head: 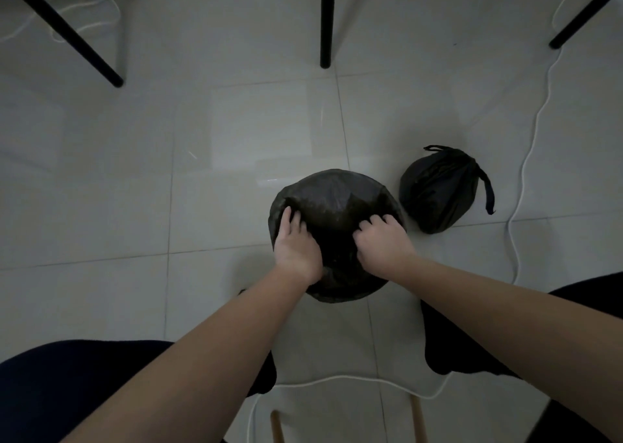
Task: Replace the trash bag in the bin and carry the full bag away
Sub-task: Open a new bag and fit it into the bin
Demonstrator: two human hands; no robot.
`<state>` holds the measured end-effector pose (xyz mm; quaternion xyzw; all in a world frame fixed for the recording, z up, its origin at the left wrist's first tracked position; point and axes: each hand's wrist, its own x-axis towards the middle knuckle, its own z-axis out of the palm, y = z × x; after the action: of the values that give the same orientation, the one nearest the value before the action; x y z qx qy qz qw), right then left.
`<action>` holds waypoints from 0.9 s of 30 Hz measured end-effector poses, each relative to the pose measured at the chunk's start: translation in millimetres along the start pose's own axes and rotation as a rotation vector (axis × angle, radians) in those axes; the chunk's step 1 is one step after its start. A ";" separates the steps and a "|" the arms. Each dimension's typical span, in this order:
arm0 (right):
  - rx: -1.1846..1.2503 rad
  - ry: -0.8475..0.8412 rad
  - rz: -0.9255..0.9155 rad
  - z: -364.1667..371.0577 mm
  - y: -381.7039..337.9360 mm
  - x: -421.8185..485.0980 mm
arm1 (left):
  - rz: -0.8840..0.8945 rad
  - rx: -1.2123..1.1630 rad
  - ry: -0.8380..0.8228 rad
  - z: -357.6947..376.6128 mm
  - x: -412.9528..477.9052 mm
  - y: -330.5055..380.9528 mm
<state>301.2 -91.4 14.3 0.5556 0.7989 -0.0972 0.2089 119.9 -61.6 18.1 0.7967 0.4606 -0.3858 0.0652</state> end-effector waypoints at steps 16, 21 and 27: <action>-0.032 0.221 -0.149 -20.1 1.3 -9.4 | 0.024 -0.110 0.181 -2.7 -19.9 -1.3; -0.136 -0.084 -0.135 -6.2 8.7 4.2 | 0.007 -0.003 -0.042 19.8 -21.6 4.7; -0.390 -0.397 0.013 -4.1 20.3 -6.2 | 0.055 0.149 -0.183 24.8 -14.6 -22.6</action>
<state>321.0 -87.6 22.3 0.4803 0.7422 -0.0473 0.4650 84.3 -70.2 16.4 0.7732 0.4009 -0.4880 0.0582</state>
